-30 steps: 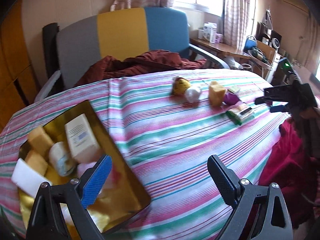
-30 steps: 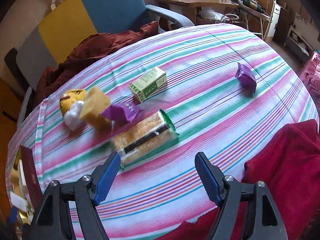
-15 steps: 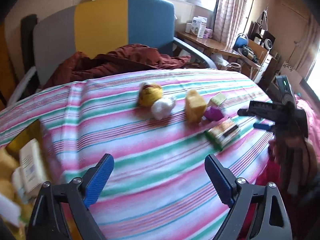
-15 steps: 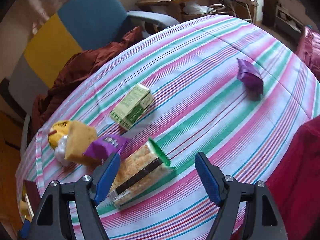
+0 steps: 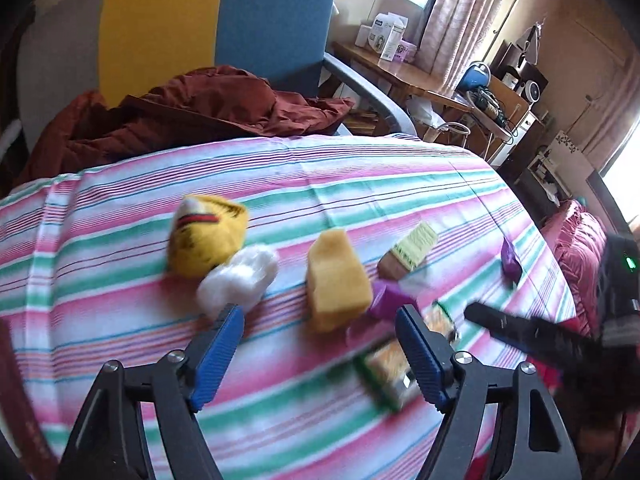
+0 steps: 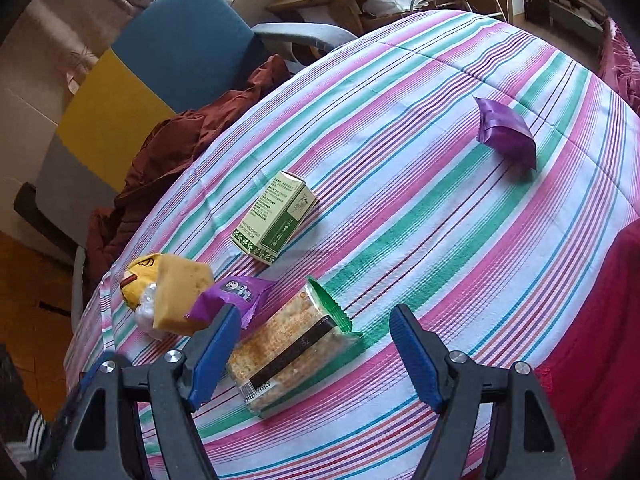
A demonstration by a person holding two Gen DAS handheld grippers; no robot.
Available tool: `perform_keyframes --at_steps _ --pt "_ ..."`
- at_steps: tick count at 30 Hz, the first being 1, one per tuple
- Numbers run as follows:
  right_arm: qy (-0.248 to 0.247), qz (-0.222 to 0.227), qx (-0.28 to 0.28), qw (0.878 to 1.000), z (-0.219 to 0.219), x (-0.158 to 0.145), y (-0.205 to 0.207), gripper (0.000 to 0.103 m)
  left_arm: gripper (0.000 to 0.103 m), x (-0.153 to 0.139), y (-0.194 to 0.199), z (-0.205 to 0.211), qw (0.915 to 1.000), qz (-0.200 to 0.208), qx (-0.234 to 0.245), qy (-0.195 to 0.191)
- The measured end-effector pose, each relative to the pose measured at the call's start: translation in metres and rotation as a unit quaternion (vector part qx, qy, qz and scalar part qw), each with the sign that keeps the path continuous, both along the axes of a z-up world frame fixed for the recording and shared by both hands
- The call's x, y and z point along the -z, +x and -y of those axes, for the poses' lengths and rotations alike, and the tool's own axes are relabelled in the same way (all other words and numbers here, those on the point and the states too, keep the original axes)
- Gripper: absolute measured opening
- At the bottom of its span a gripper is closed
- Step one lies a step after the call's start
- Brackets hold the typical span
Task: Organize objects
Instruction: 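Grasp a yellow sponge with the left gripper while the right grasps a purple snack packet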
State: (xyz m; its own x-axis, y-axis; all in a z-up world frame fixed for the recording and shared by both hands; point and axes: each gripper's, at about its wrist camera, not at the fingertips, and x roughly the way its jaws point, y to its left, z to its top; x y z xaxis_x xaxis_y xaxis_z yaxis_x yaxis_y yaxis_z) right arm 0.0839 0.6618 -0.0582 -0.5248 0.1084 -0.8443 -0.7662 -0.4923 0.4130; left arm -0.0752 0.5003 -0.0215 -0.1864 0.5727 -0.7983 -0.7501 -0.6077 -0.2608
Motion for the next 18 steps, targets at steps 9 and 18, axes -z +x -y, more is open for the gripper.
perform_keyframes --at_steps 9,18 --pt "0.005 0.008 -0.003 1.000 -0.001 0.001 -0.003 0.078 0.038 0.044 -0.024 -0.048 0.9980 0.054 0.015 -0.031" --pt "0.027 0.008 -0.039 0.999 0.010 -0.003 -0.014 0.078 0.035 0.025 -0.002 0.019 0.9988 0.043 0.022 0.008"
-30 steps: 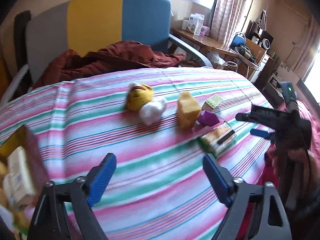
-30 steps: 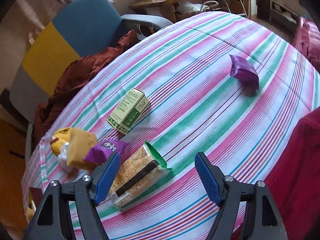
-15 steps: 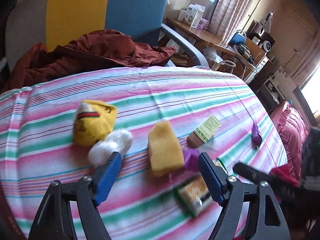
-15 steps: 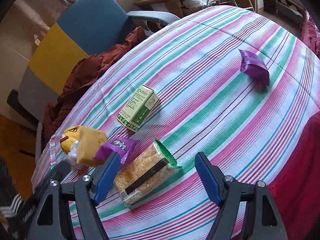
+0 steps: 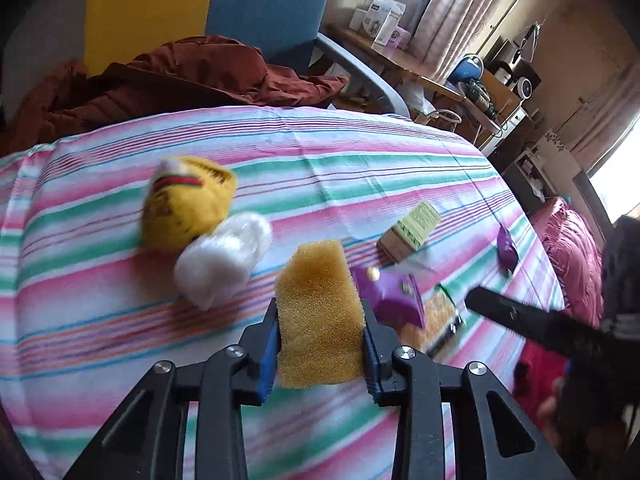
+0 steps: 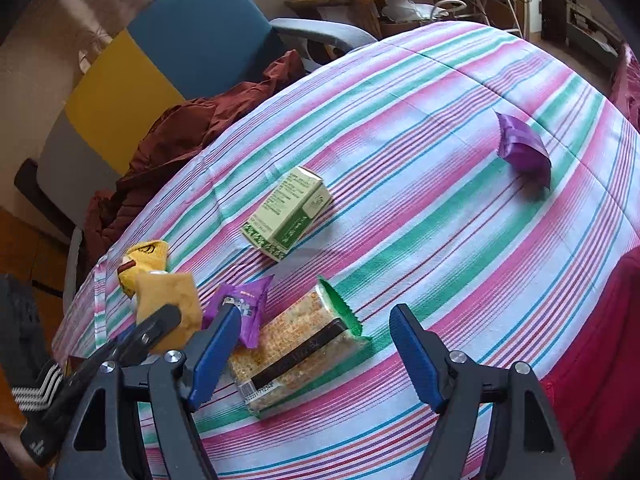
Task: Organize objects
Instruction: 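Grasp a yellow sponge with the left gripper while the right grasps a purple snack packet, then carry sponge and purple packet into the gold tray and open both grippers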
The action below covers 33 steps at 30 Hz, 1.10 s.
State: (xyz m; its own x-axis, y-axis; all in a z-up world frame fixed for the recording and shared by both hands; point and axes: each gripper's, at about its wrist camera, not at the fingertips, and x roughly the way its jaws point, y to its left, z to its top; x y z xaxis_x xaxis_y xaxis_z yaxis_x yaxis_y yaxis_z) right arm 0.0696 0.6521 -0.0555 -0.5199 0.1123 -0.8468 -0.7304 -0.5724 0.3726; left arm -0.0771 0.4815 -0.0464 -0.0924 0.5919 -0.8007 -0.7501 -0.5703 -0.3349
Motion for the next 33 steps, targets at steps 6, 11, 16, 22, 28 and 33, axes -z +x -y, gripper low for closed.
perform_keyframes --at_steps 6,11,16,22,28,33 --pt "0.024 0.007 -0.073 0.997 0.024 -0.002 -0.021 0.078 0.035 0.009 0.017 0.068 0.9995 0.031 -0.009 -0.005" --pt "0.068 0.045 -0.158 0.984 0.053 -0.002 -0.050 0.078 0.035 0.011 0.023 0.108 0.9990 0.044 -0.013 -0.004" --pt "0.106 0.105 -0.190 0.970 0.054 0.013 -0.079 0.078 0.037 0.014 0.018 0.109 0.9990 0.041 -0.015 -0.005" --pt "0.071 0.081 -0.185 0.977 0.035 0.030 -0.086 0.066 0.039 0.019 0.019 0.097 0.9992 0.037 -0.010 -0.010" --pt "0.079 0.076 -0.193 0.975 0.036 0.027 -0.083 0.052 0.036 0.032 0.018 0.097 0.9984 0.051 -0.017 -0.019" --pt "0.094 0.068 -0.223 0.968 0.051 0.021 -0.086 0.051 0.034 0.021 0.021 0.108 0.9987 0.028 -0.034 -0.023"
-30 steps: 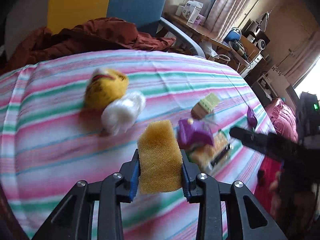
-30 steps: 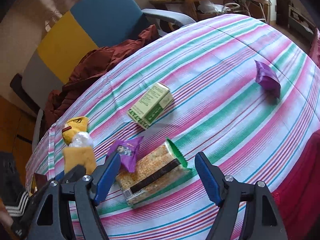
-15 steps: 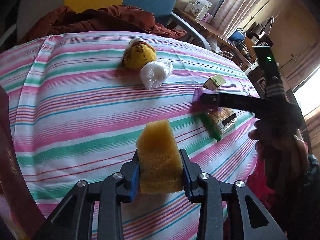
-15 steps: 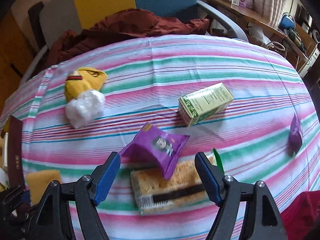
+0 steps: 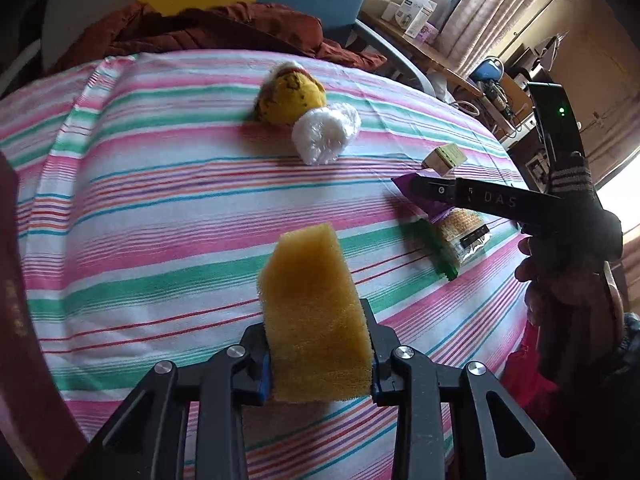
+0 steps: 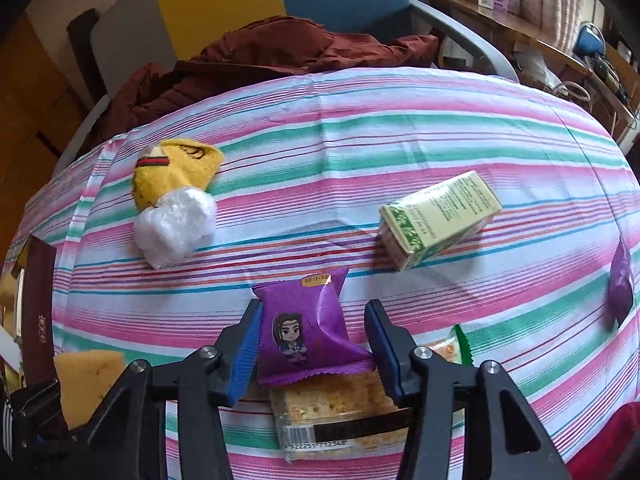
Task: Organize objects
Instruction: 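Carry sponge and purple packet into the gold tray and open both grippers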
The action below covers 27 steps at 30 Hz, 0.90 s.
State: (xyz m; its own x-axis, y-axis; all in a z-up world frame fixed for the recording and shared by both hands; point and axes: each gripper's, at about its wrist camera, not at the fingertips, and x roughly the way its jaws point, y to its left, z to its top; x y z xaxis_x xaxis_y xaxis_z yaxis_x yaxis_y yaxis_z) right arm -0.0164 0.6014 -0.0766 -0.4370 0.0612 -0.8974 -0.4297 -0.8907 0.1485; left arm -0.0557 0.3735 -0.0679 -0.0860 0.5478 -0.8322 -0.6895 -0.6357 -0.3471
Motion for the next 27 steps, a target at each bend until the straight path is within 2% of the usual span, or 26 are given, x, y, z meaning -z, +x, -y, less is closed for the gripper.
perform_keyframes --at_steps 7,16,22,27 --pt "0.003 -0.026 -0.056 0.998 0.029 -0.012 -0.003 0.051 0.034 -0.035 0.010 0.040 0.9984 -0.050 -0.023 0.013" --pt "0.010 -0.028 -0.097 0.995 0.068 -0.028 -0.009 0.051 0.034 -0.072 0.022 0.128 0.9933 -0.087 -0.067 0.037" --pt "0.001 -0.063 -0.145 0.987 0.127 -0.059 -0.010 0.051 0.034 -0.081 0.017 0.192 0.9862 -0.099 -0.124 0.048" --pt "-0.026 -0.099 -0.200 0.974 0.198 -0.079 -0.007 0.051 0.034 -0.082 0.012 0.249 0.9766 -0.104 -0.181 0.054"
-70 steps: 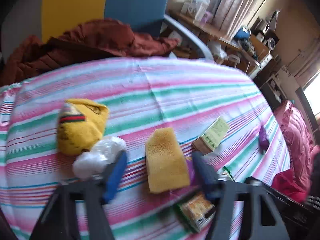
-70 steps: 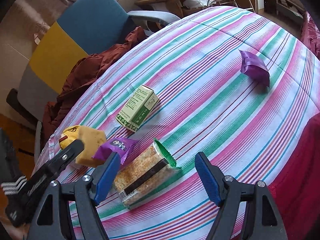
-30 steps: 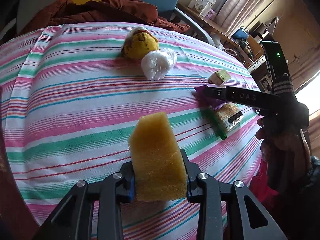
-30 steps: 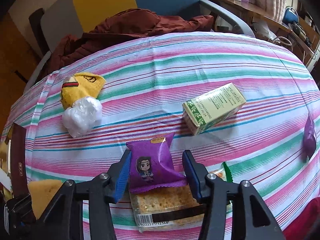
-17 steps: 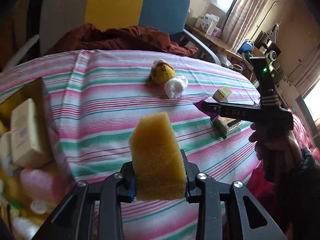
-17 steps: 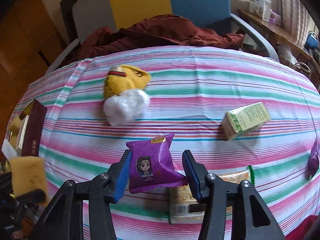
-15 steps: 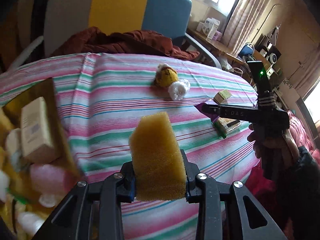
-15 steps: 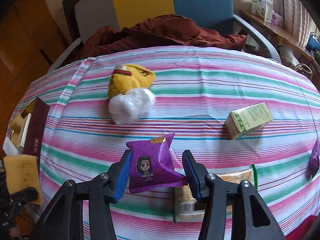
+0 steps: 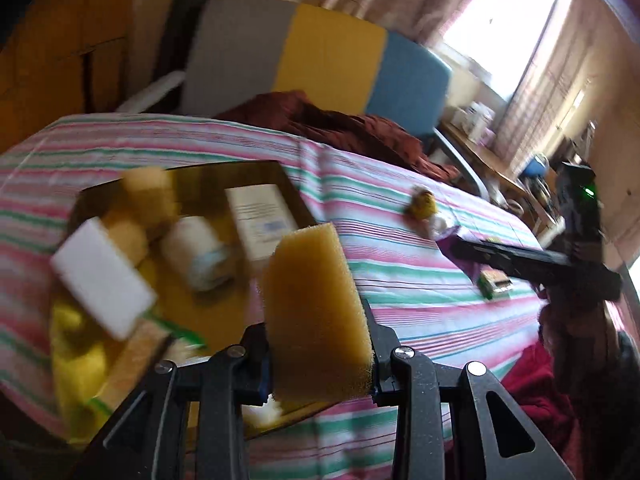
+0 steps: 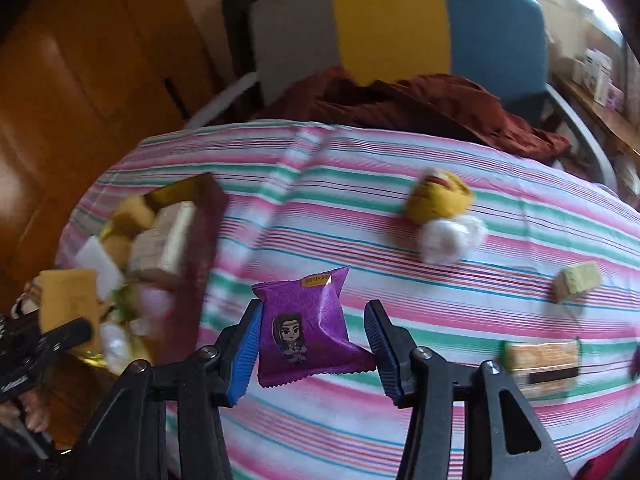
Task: Organize objects
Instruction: 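Carry sponge and purple packet into the gold tray and open both grippers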
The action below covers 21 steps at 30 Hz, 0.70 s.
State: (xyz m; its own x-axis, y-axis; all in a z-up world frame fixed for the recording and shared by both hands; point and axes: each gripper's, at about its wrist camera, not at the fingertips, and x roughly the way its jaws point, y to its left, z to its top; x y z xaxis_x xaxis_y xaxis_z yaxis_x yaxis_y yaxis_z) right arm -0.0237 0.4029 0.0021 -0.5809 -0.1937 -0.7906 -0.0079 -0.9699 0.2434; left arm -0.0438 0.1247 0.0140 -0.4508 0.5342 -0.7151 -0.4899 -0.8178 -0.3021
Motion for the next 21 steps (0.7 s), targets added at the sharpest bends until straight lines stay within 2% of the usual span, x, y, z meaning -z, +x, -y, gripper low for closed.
perform_keyframes --at_steps 9,17,18,19,20,21 --pt "-0.040 -0.017 -0.116 0.992 0.121 -0.005 0.000 0.051 0.035 0.016 -0.004 0.085 0.9966 0.010 -0.082 0.001" --pt "-0.042 0.001 -0.140 0.989 0.168 0.008 -0.005 0.053 0.037 0.026 -0.001 0.119 0.9932 0.011 -0.115 -0.006" --pt "-0.037 0.006 -0.137 0.990 0.170 0.011 -0.006 0.055 0.046 0.028 -0.003 0.121 0.9927 0.013 -0.120 -0.011" --pt "-0.032 0.009 -0.134 0.990 0.171 0.013 -0.008 0.064 0.063 0.030 -0.004 0.123 0.9919 0.014 -0.125 -0.018" --pt "-0.026 0.014 -0.128 0.991 0.171 0.017 -0.009 0.072 0.071 0.032 -0.006 0.128 0.9892 0.011 -0.143 -0.028" --pt "-0.025 0.019 -0.123 0.992 0.171 0.020 -0.009 0.073 0.078 0.032 -0.006 0.131 0.9870 0.005 -0.157 -0.033"
